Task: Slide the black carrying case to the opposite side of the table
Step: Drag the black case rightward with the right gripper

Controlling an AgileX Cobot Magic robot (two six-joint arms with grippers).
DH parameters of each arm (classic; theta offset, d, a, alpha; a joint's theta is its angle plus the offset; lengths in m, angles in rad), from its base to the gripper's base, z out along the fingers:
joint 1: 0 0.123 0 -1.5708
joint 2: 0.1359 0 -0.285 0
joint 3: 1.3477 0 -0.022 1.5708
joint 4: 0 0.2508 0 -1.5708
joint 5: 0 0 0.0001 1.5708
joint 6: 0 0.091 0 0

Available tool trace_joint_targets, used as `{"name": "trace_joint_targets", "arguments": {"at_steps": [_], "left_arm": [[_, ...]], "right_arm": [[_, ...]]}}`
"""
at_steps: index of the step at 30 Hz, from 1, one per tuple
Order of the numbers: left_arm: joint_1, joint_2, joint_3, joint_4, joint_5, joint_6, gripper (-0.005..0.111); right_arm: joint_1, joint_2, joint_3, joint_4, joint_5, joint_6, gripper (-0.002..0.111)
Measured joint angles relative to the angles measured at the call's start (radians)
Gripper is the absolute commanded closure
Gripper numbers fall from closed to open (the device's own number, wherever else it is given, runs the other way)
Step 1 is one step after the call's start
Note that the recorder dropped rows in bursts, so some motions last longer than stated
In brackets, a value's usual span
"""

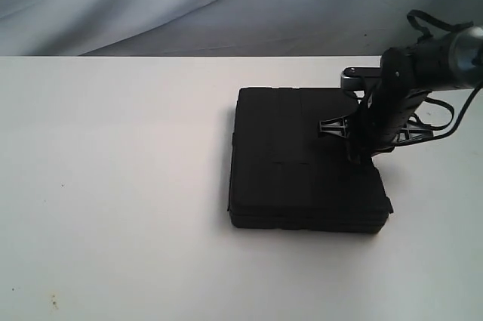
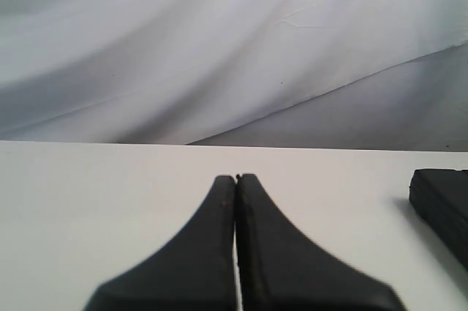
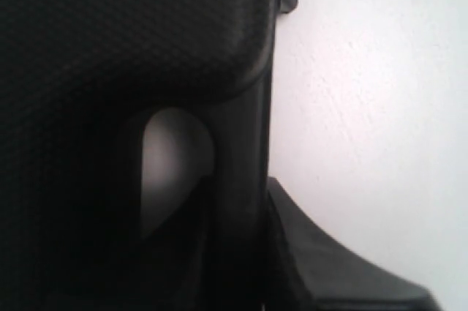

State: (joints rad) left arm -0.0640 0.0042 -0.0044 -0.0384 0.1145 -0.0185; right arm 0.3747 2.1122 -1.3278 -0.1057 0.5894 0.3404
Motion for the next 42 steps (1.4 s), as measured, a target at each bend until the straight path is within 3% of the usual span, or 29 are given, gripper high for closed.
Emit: {"name": "trace_joint_targets", "arguments": {"at_steps": [23,42], "left_arm": [[0.000,0.000,0.000,0.000,0.000,0.002,0.107],[0.000,0.000,0.000,0.000,0.000,0.002,0.107]], "right_arm": [[-0.121,-0.004,0.000,-0.033,0.034,-0.125,0.108],[-0.155,-0.004,0.000,-0.033,0.039,-0.132,0.108]]}}
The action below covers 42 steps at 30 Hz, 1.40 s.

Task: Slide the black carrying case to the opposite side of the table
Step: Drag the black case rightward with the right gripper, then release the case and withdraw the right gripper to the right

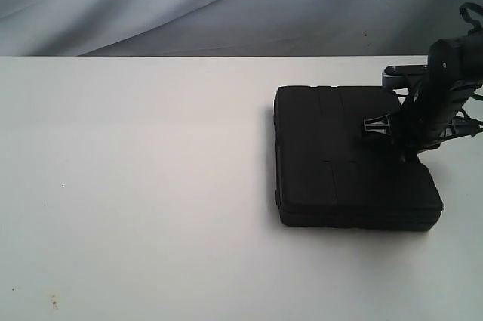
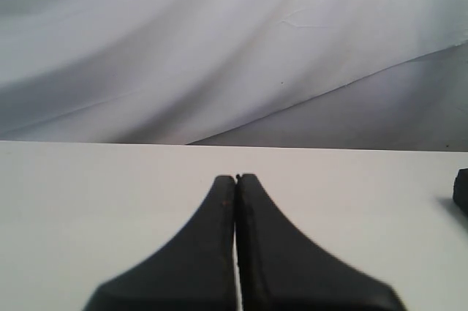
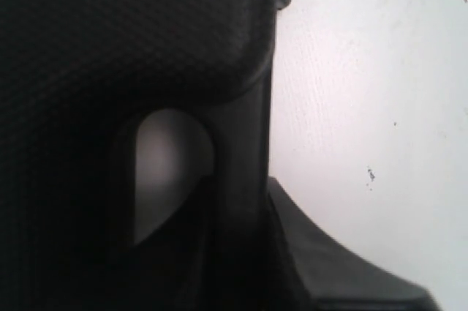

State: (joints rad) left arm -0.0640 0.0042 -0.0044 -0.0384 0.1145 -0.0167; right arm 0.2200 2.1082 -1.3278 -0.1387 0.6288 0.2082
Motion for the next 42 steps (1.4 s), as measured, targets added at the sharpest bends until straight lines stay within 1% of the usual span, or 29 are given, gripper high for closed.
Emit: {"name": "trace_joint_targets", "arguments": {"at_steps": [17,19,23,25,27,30,42], "left_arm": [[0.000,0.000,0.000,0.000,0.000,0.000,0.107],[0.000,0.000,0.000,0.000,0.000,0.000,0.107],[0.000,0.000,0.000,0.000,0.000,0.000,0.107],[0.000,0.000,0.000,0.000,0.000,0.000,0.107],[0.000,0.000,0.000,0.000,0.000,0.000,0.107],[0.000,0.000,0.000,0.000,0.000,0.000,0.107],[0.000,0.000,0.000,0.000,0.000,0.000,0.107]], "right_arm": [[0.000,0.000,0.000,0.000,0.000,0.010,0.108],[0.000,0.000,0.000,0.000,0.000,0.014,0.103],[0.000,0.000,0.000,0.000,0.000,0.016,0.085],[0.000,0.000,0.000,0.000,0.000,0.022,0.078],[-0.001,0.000,0.000,-0.001,0.002,0.025,0.074],[-0.001,0.000,0.000,-0.006,0.004,0.027,0.071],[-0.005,-0.038,0.000,-0.005,0.005,0.029,0.071]]}}
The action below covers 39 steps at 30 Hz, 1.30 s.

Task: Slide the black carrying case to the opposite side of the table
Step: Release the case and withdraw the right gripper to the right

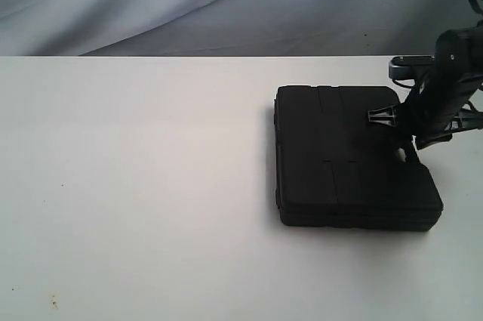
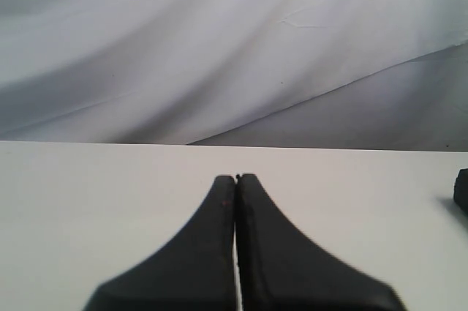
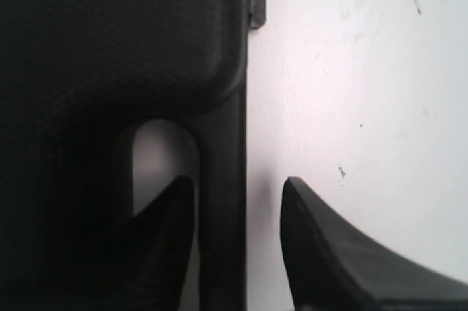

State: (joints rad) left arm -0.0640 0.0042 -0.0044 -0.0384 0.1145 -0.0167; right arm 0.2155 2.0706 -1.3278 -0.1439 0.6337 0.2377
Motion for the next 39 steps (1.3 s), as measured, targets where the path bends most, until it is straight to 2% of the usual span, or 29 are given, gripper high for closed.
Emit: {"name": "trace_joint_targets", "arguments": {"at_steps": [13,24,29,35,39], "left_arm": [[0.000,0.000,0.000,0.000,0.000,0.000,0.107],[0.000,0.000,0.000,0.000,0.000,0.000,0.107],[0.000,0.000,0.000,0.000,0.000,0.000,0.107],[0.000,0.000,0.000,0.000,0.000,0.000,0.107],[0.000,0.000,0.000,0.000,0.000,0.000,0.107]], "right_arm": [[0.000,-0.132,0.015,0.010,0.044,0.003,0.071],[0.000,-0.418,0.269,0.037,-0.092,0.077,0.073],[0.000,-0.582,0.395,0.084,-0.170,0.090,0.082],[0.000,-0.780,0.519,0.089,-0.193,0.093,0.105],[0.000,-0.939,0.610,0.089,-0.218,0.094,0.108]]}}
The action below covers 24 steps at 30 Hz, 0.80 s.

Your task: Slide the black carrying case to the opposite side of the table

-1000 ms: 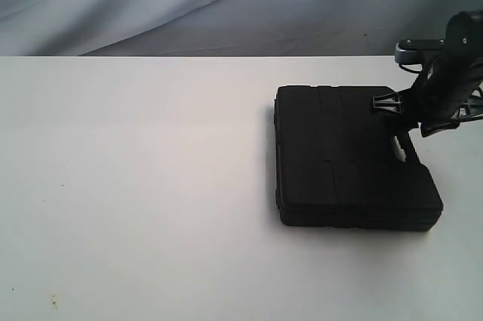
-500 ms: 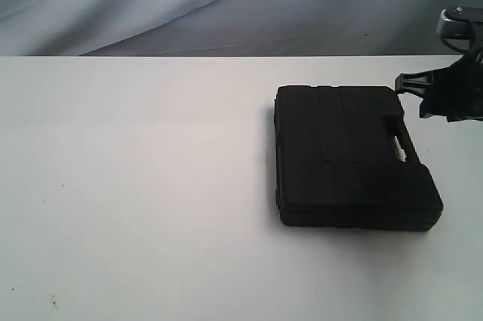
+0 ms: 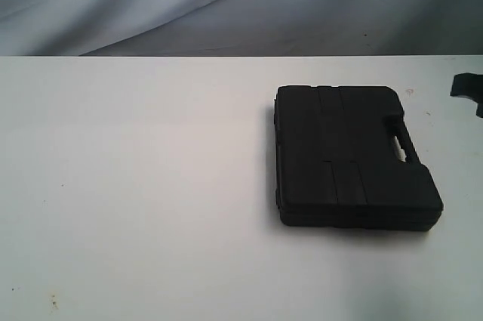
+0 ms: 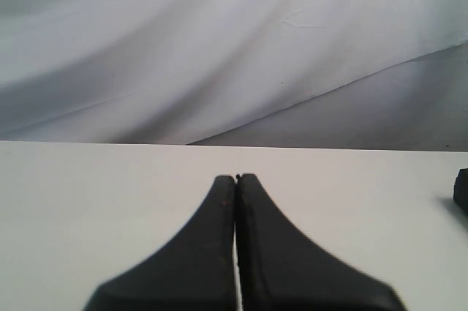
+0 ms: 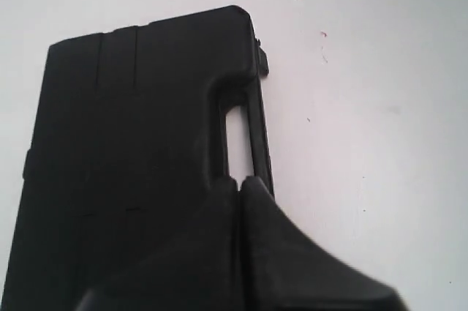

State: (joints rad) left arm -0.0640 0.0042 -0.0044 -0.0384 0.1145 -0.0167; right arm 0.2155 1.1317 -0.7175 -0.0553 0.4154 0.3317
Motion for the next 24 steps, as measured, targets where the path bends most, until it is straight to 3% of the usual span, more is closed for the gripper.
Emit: {"name": "trace_joint_targets", "arguments": {"at_steps": [8,24], "left_arm": [[0.000,0.000,0.000,0.000,0.000,0.000,0.107],[0.000,0.000,0.000,0.000,0.000,0.000,0.107]], "right_arm": [[0.000,-0.334,0.180,0.000,-0.108,0.011,0.108],[0.000,-0.731,0.432,-0.046,-0.210,0.011,0.108]]}}
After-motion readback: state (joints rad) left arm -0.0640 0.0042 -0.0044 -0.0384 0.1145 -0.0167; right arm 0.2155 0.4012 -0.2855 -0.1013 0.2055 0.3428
